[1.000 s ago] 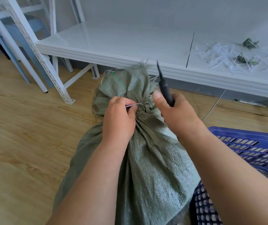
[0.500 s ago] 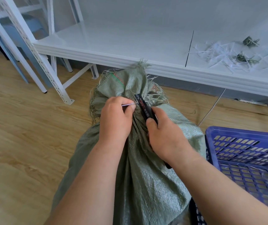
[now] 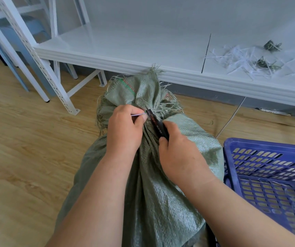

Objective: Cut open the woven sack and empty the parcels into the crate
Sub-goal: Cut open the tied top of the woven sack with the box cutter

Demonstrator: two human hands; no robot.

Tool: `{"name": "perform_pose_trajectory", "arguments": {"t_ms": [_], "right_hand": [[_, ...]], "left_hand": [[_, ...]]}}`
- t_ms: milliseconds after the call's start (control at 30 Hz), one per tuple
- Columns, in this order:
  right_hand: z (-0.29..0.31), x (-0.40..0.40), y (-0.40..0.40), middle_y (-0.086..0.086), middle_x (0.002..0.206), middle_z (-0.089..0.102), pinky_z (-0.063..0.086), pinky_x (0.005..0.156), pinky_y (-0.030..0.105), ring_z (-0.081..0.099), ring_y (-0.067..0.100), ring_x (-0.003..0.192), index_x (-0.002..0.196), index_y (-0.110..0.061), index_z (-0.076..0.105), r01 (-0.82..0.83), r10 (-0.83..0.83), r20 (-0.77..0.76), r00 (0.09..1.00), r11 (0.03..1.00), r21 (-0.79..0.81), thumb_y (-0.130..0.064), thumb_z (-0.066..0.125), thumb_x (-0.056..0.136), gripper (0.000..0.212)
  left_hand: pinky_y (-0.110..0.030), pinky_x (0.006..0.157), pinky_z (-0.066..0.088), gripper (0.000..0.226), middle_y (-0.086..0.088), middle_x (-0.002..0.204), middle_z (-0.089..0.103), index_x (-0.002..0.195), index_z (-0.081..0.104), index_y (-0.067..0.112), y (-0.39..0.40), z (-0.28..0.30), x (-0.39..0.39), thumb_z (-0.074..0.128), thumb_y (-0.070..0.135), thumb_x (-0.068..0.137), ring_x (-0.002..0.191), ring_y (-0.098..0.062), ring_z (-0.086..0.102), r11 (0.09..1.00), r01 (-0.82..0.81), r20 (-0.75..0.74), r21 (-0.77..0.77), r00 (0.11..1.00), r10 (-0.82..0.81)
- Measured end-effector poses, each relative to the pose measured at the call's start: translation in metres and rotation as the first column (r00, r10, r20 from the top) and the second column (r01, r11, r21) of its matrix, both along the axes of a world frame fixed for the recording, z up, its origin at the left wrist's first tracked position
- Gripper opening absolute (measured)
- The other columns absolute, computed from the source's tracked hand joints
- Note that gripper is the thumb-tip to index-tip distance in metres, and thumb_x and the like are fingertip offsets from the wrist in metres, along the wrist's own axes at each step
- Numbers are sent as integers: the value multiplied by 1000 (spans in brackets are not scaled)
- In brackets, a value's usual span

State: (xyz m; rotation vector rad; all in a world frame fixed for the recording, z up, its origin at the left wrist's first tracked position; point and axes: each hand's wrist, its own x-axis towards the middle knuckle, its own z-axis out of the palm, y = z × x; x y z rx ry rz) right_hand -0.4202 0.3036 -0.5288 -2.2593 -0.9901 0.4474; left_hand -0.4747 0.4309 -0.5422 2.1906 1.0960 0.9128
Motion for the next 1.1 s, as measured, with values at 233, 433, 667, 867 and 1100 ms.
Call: {"name": "perform_pose_trajectory", "arguments": {"t_ms": [233,433,667,867,1100], "right_hand": [[2,-4,2,7,108,64,39,66,33,60,29,91,139,-32,23,15,-13,55,998,999,-51,-25,30,102,38],[-2,-3,13,7,105,65,38,65,34,62,31,92,136,-29,26,31,-28,68,997,998,-50,-24,30,101,35],[-5,-10,8,6,105,64,37,62,33,61,30,91,131,-32,27,4,-1,76,997,1000,-29,-23,31,101,32],[-6,-6,14,7,107,64,35,65,33,59,31,90,134,-30,27,27,-25,59,998,999,-29,-22,31,100,35],[-9,-13,10,1,92,59,37,60,34,48,23,73,131,-31,27,-14,12,49,999,1000,27,-24,30,101,32]], "left_hand": [[-11,70,28,1,6,95,55,87,67,19,-1,0,-2,67,19,87,85,-8,51,1000,-13,12,28,1000,12],[-10,71,29,4,7,97,54,90,69,17,-3,1,-1,66,16,88,87,-9,53,1000,-24,13,12,1000,24],[-27,77,44,2,5,103,55,90,66,20,-4,1,-3,64,20,89,90,-16,58,995,-101,2,16,995,101],[-21,74,36,1,10,99,49,89,65,22,-7,1,0,64,21,89,89,-13,56,996,-83,-13,25,996,84],[-21,75,36,4,5,103,55,92,66,21,-3,0,-3,63,21,90,90,-15,57,994,-113,-5,-1,994,113]]}}
